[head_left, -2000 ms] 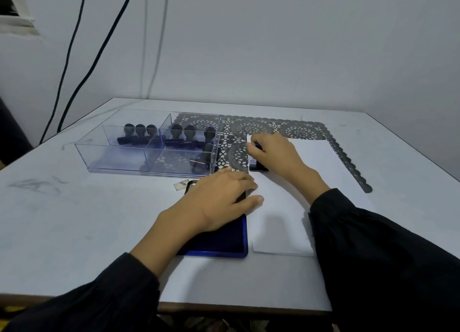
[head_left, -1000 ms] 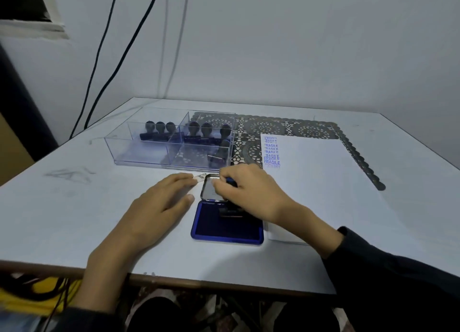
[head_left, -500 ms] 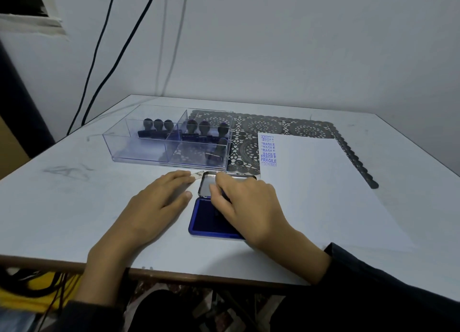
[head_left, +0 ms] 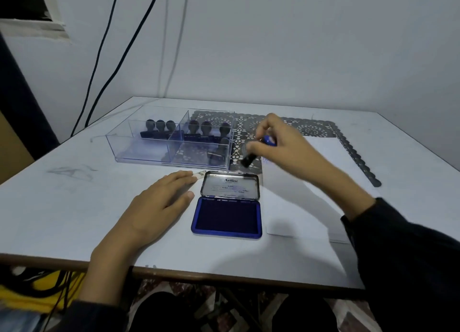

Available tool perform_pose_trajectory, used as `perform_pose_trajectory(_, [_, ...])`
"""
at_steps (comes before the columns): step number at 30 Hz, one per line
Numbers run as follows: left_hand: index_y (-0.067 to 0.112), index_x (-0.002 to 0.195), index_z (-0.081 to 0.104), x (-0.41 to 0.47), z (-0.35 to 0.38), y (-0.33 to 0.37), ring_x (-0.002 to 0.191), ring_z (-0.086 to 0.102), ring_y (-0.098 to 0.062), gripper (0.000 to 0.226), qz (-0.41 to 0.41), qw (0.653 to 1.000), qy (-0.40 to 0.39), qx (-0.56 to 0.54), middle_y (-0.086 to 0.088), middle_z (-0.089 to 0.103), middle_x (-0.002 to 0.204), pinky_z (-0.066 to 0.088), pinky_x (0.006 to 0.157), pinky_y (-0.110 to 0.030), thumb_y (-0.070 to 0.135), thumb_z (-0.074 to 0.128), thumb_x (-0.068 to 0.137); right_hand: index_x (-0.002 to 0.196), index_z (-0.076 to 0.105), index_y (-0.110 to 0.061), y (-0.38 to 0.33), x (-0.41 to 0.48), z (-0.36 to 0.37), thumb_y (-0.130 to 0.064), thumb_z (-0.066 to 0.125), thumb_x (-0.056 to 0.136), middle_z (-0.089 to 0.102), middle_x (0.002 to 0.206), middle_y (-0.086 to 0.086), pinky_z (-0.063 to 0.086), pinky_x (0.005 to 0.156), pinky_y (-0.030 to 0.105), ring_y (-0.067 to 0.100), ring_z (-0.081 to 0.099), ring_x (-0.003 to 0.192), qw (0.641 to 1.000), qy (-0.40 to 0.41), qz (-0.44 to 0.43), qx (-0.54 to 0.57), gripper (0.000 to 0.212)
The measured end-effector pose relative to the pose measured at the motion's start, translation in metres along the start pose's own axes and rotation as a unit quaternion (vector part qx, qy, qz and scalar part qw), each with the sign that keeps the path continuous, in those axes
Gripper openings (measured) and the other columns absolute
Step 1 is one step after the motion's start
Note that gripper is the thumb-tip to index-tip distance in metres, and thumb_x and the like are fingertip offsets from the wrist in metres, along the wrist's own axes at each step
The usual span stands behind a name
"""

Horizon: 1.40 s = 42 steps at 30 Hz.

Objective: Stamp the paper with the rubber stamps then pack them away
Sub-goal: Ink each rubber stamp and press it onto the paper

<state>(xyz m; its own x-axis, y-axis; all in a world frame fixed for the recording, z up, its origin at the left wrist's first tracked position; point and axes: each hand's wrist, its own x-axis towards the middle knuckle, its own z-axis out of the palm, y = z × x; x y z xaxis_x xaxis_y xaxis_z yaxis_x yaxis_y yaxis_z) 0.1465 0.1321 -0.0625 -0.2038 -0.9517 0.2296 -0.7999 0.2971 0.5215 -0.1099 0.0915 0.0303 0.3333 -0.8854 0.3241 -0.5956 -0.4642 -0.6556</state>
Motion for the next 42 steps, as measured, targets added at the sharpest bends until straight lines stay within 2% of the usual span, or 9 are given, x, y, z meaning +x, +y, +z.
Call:
perform_pose_trajectory(5, [0.041, 0.138, 0.042, 0.000, 0.001, -0.002, 0.132, 0.031, 0.006, 0.041, -0.002, 1.000, 0.001, -0.005, 0.027, 0.035, 0.145, 0.033, 0.107, -0.028, 0.045, 0.042, 0.097, 0.081, 0.055, -0.014, 0.037, 0.028, -0.029, -0.021, 0.069, 0.084, 0.052, 0.069, -0.001, 0.034, 0.055, 0.026, 0.012, 0.041, 0.055, 0.996, -0.008, 0.060, 0.062, 0.016])
perform_pose_trajectory(13, [0.042, 0.138, 0.043, -0.001, -0.001, 0.000, 0.132, 0.031, 0.006, 0.042, -0.001, 1.000, 0.001, -0.007, 0.029, 0.034, 0.144, 0.034, 0.108, -0.030, 0.045, 0.041, 0.096, 0.091, 0.050, -0.014, 0.070, 0.039, -0.028, -0.018, 0.052, 0.093, 0.054, 0.071, -0.004, 0.032, 0.061, 0.032, 0.017, 0.042, 0.064, 0.989, -0.082, 0.018, -0.124, 0.005])
perform_pose_trajectory(17, [0.043, 0.138, 0.042, -0.001, 0.000, 0.000, 0.129, 0.028, 0.011, 0.041, 0.000, 1.000, 0.003, -0.005, 0.034, 0.031, 0.141, 0.032, 0.106, -0.025, 0.046, 0.041, 0.096, 0.085, 0.052, -0.014, 0.072, 0.038, -0.025, -0.020, 0.051, 0.092, 0.053, 0.065, -0.006, 0.036, 0.059, 0.033, 0.014, 0.043, 0.059, 0.980, -0.096, -0.022, -0.175, 0.009])
perform_pose_trajectory(21, [0.045, 0.136, 0.042, -0.002, 0.000, -0.001, 0.127, 0.026, 0.015, 0.046, 0.002, 1.000, 0.005, -0.012, 0.039, 0.029, 0.136, 0.032, 0.105, -0.024, 0.056, 0.036, 0.092, 0.075, 0.042, -0.026, 0.072, 0.035, -0.020, -0.024, 0.051, 0.090, 0.051, 0.068, -0.008, 0.038, 0.060, 0.035, 0.012, 0.044, 0.061, 0.964, -0.119, -0.056, -0.232, 0.018])
perform_pose_trajectory(24, [0.044, 0.137, 0.042, -0.002, 0.000, 0.000, 0.129, 0.025, 0.013, 0.040, 0.001, 1.000, 0.001, -0.011, 0.039, 0.028, 0.136, 0.031, 0.107, -0.026, 0.047, 0.041, 0.097, 0.072, 0.036, -0.028, 0.073, 0.033, -0.017, -0.026, 0.052, 0.089, 0.050, 0.071, -0.008, 0.040, 0.063, 0.036, 0.015, 0.046, 0.066, 0.957, -0.122, -0.068, -0.255, 0.023])
perform_pose_trajectory(29, [0.045, 0.138, 0.040, -0.002, 0.000, 0.000, 0.129, 0.025, 0.012, 0.042, -0.006, 1.000, -0.002, -0.010, 0.037, 0.028, 0.137, 0.032, 0.108, -0.027, 0.046, 0.041, 0.096, 0.077, 0.038, -0.022, 0.079, 0.028, -0.008, -0.023, 0.050, 0.090, 0.048, 0.072, -0.006, 0.039, 0.061, 0.038, 0.018, 0.045, 0.066, 0.966, -0.088, -0.089, -0.227, 0.018])
perform_pose_trajectory(34, [0.047, 0.136, 0.041, -0.001, 0.001, -0.003, 0.131, 0.028, 0.011, 0.049, 0.000, 1.000, 0.001, -0.018, 0.035, 0.033, 0.140, 0.033, 0.108, -0.027, 0.061, 0.035, 0.090, 0.079, 0.040, -0.017, 0.085, 0.023, 0.001, -0.022, 0.050, 0.088, 0.050, 0.071, -0.003, 0.037, 0.059, 0.038, 0.022, 0.046, 0.066, 0.978, -0.037, -0.075, -0.189, 0.015])
perform_pose_trajectory(39, [0.047, 0.135, 0.043, -0.003, 0.000, -0.001, 0.131, 0.030, 0.011, 0.043, -0.005, 1.000, 0.007, -0.028, 0.035, 0.035, 0.140, 0.032, 0.107, -0.026, 0.051, 0.040, 0.093, 0.081, 0.041, -0.022, 0.086, 0.031, -0.010, -0.023, 0.046, 0.093, 0.052, 0.071, -0.005, 0.038, 0.062, 0.040, 0.020, 0.045, 0.066, 0.976, -0.083, -0.023, -0.200, 0.013])
perform_pose_trajectory(42, [0.045, 0.136, 0.043, -0.003, 0.000, 0.000, 0.131, 0.029, 0.010, 0.041, -0.001, 1.000, 0.006, -0.022, 0.034, 0.034, 0.140, 0.031, 0.105, -0.023, 0.049, 0.041, 0.095, 0.084, 0.048, -0.019, 0.075, 0.035, -0.028, -0.015, 0.048, 0.096, 0.053, 0.072, -0.004, 0.034, 0.061, 0.031, 0.013, 0.042, 0.063, 0.995, -0.056, -0.020, -0.081, 0.012])
